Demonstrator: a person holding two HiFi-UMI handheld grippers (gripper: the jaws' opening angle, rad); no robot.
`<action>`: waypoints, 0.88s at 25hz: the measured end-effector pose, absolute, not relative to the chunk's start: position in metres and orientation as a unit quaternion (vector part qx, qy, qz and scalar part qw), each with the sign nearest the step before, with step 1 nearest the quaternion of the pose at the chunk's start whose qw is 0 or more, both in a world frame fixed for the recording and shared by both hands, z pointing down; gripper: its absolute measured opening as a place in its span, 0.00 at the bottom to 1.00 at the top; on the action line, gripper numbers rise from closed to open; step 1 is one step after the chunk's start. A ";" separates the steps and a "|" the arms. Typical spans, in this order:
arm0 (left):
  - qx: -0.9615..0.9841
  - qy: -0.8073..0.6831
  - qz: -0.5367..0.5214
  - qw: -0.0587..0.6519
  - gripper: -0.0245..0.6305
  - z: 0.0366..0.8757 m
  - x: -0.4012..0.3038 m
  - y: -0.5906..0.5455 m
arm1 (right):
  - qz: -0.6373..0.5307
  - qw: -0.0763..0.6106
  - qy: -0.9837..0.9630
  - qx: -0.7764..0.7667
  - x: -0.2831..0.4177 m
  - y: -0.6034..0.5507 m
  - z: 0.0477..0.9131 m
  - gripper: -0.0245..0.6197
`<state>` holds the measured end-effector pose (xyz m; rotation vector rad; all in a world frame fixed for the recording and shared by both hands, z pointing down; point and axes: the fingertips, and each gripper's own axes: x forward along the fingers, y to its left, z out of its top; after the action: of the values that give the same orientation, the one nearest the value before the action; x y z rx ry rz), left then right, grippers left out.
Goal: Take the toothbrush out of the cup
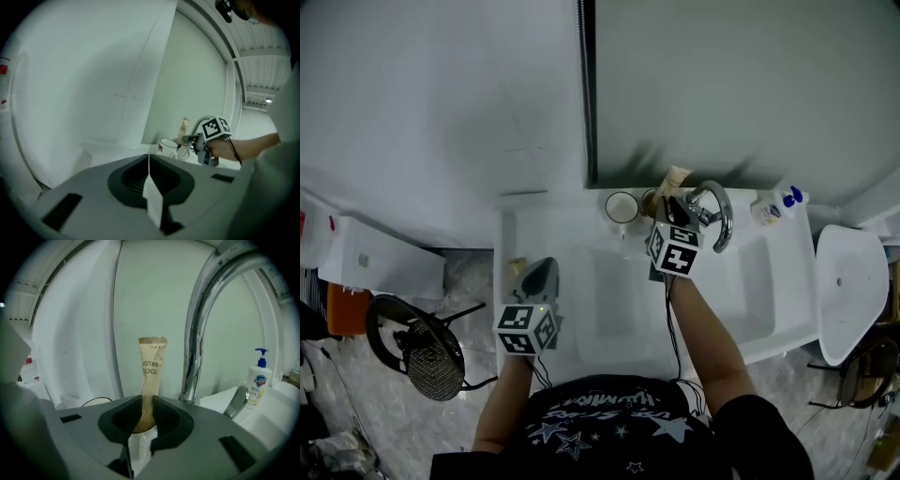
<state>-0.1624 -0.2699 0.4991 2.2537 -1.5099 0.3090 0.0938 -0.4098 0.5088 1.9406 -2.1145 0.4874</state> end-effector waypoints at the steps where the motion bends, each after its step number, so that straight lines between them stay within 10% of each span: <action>1: 0.808 -0.541 0.110 0.206 0.07 0.500 -0.162 -0.270 | 0.167 0.119 -0.721 0.662 0.093 -0.410 0.510 0.15; 22: 0.804 -0.542 0.109 0.221 0.07 0.505 -0.166 -0.268 | 0.141 0.114 -0.711 0.679 0.094 -0.421 0.505 0.17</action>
<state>-0.1662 -0.2683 0.5047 2.2217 -1.4969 0.3022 0.0938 -0.4207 0.5050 1.9912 -2.0851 0.4145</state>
